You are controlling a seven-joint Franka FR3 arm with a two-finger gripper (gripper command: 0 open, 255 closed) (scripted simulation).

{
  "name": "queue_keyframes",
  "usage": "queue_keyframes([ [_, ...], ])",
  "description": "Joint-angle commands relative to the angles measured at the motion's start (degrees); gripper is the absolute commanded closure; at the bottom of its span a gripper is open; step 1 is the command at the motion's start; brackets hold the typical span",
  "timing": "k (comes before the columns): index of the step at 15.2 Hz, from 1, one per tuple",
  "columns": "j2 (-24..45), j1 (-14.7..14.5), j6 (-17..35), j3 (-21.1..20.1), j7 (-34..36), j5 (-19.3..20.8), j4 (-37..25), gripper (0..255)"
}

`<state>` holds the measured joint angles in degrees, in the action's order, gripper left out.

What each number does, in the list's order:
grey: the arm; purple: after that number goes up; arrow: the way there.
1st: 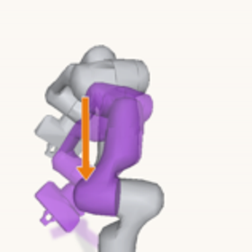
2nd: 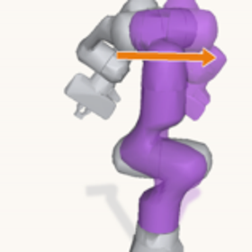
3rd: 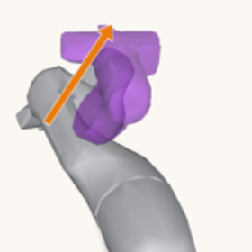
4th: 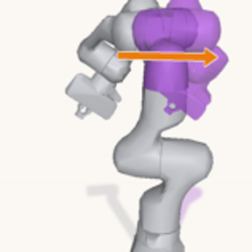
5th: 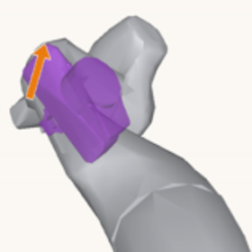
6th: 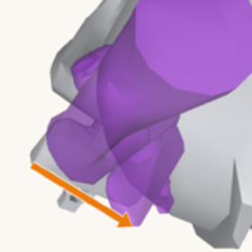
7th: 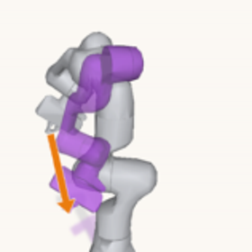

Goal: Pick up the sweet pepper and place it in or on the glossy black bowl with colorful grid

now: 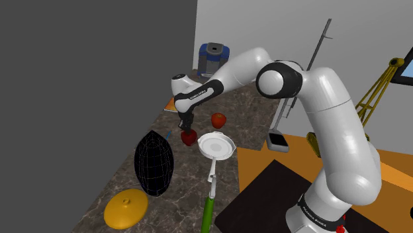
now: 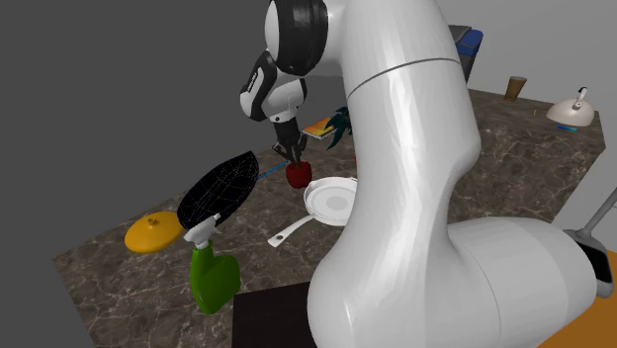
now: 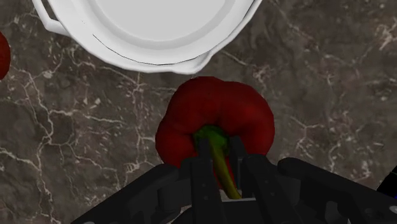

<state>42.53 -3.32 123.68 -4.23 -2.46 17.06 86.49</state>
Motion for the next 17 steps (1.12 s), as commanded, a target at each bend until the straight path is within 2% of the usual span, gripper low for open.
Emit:
queue_keyframes([
  [1,-0.79,0.03,-0.73,-0.09,-0.19,-0.13,0.03,255],
  [17,-7.25,0.27,-9.08,-0.84,-2.26,-1.47,-2.05,255],
])
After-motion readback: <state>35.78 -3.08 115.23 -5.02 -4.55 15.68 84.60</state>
